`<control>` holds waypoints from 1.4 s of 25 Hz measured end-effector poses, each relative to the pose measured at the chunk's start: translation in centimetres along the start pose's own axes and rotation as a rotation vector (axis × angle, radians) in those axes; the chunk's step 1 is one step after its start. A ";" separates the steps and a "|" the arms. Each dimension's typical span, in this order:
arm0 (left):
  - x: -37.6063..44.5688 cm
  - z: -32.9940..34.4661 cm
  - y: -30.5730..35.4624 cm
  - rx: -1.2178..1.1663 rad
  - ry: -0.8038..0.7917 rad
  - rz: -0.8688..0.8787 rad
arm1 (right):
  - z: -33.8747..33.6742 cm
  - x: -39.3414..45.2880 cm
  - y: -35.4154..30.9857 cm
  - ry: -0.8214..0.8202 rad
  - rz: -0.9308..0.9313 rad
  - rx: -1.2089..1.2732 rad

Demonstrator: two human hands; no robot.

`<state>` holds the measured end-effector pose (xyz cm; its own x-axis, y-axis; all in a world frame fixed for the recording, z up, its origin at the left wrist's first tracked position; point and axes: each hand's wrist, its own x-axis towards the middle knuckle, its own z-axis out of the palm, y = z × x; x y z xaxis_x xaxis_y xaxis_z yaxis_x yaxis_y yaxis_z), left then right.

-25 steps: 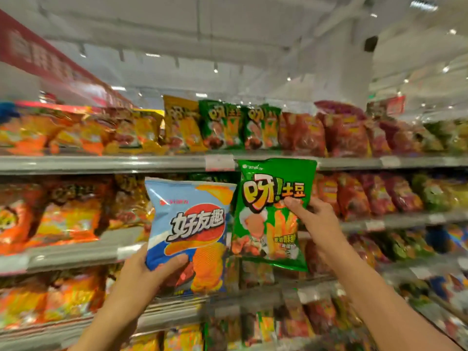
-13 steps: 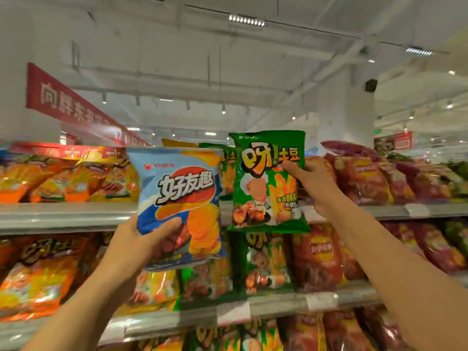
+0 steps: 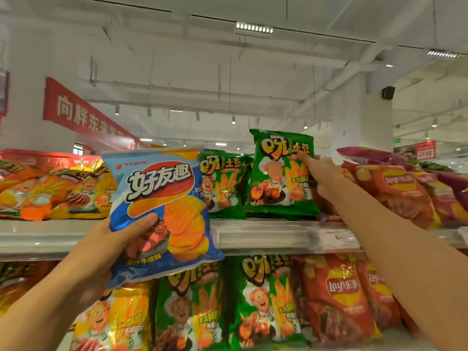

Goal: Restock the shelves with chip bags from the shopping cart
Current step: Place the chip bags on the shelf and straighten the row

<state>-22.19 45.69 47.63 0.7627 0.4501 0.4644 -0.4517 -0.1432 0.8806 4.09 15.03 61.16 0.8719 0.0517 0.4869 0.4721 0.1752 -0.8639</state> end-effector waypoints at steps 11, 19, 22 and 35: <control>2.7 -2.8 -2.4 -0.029 -0.144 -0.019 | 0.3 1.5 4.7 -0.093 0.119 -0.202; 1.6 -2.2 -1.7 -0.083 -0.217 0.046 | 1.0 -1.6 3.8 0.180 -0.315 -0.723; 0.7 -3.1 -1.0 -0.091 -0.184 0.046 | 3.8 -5.1 2.8 0.251 -0.664 -0.882; -5.2 -34.1 -2.3 -0.073 0.076 -0.004 | 40.2 -28.8 5.6 -0.423 -1.043 -0.845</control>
<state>-40.93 73.76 39.93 0.7283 0.5166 0.4503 -0.4837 -0.0780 0.8717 -23.60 54.00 47.47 0.0444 0.5802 0.8133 0.9345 -0.3119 0.1715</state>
